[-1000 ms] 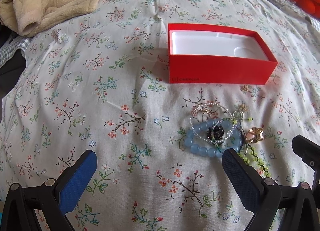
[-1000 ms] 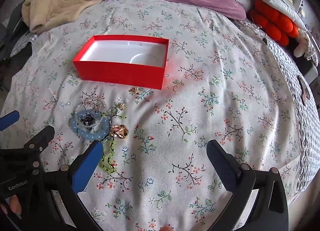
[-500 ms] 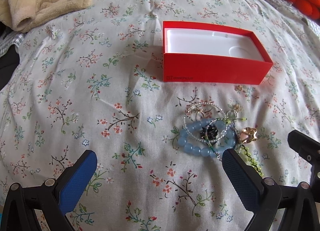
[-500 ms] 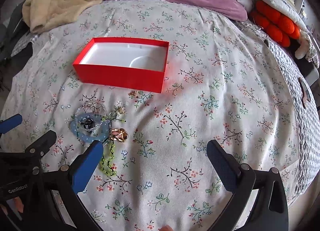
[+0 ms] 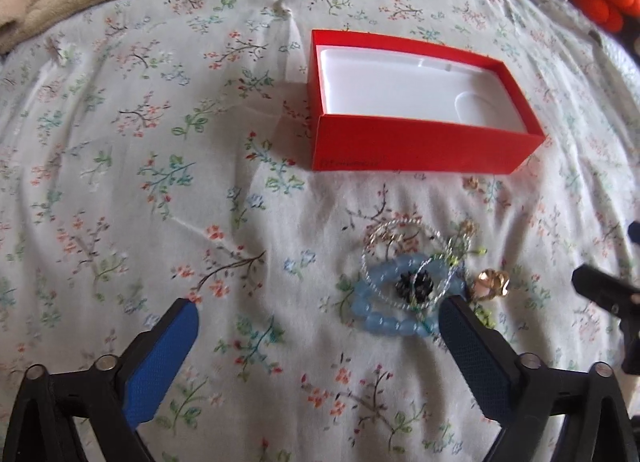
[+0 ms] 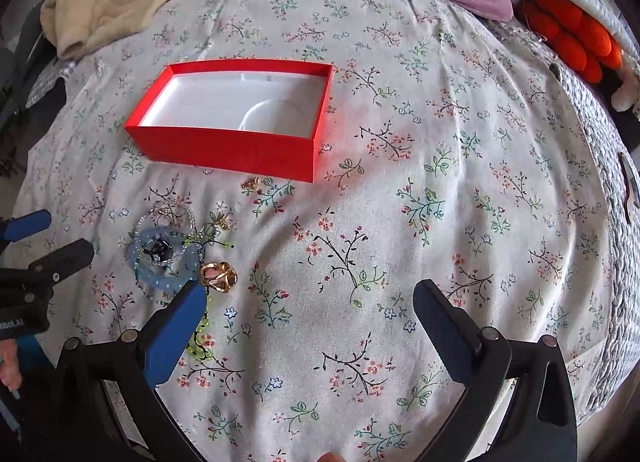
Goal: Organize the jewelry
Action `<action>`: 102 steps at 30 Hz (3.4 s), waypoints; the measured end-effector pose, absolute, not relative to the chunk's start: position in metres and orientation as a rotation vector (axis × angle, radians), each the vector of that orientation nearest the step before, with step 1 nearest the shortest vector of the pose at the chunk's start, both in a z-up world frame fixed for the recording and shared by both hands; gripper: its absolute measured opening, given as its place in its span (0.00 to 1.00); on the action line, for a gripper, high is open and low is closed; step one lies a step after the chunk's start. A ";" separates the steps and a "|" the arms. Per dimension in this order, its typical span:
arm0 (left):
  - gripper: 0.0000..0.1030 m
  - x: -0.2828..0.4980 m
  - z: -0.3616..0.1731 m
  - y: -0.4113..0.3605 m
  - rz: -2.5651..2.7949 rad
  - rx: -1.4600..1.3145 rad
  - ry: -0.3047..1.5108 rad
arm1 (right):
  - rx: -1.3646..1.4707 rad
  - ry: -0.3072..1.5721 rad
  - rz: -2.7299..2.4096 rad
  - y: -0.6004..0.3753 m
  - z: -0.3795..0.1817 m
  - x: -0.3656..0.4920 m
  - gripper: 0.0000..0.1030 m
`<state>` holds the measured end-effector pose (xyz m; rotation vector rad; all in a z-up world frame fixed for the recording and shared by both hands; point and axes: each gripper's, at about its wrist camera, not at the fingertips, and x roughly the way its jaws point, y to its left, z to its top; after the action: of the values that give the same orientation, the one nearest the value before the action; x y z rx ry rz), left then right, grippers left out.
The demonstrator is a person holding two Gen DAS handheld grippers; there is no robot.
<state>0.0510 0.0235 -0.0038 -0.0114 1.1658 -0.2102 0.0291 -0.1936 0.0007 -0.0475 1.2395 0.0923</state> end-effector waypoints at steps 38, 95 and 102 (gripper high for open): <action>0.00 0.077 -0.017 0.017 -0.293 -0.067 1.164 | 0.218 1.370 0.246 -0.190 -0.037 0.052 0.86; 0.35 0.078 -0.028 0.091 -0.245 -0.265 1.186 | 0.087 1.393 0.402 -0.113 -0.052 0.066 0.57; 0.39 0.082 -0.036 0.078 -0.272 -0.247 1.195 | 0.096 1.371 0.404 -0.120 -0.041 0.066 0.57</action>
<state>0.0816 0.0785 -0.0356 -0.2469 1.1948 -0.2719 0.0656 -0.1195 -0.0413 0.0962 1.3706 0.4040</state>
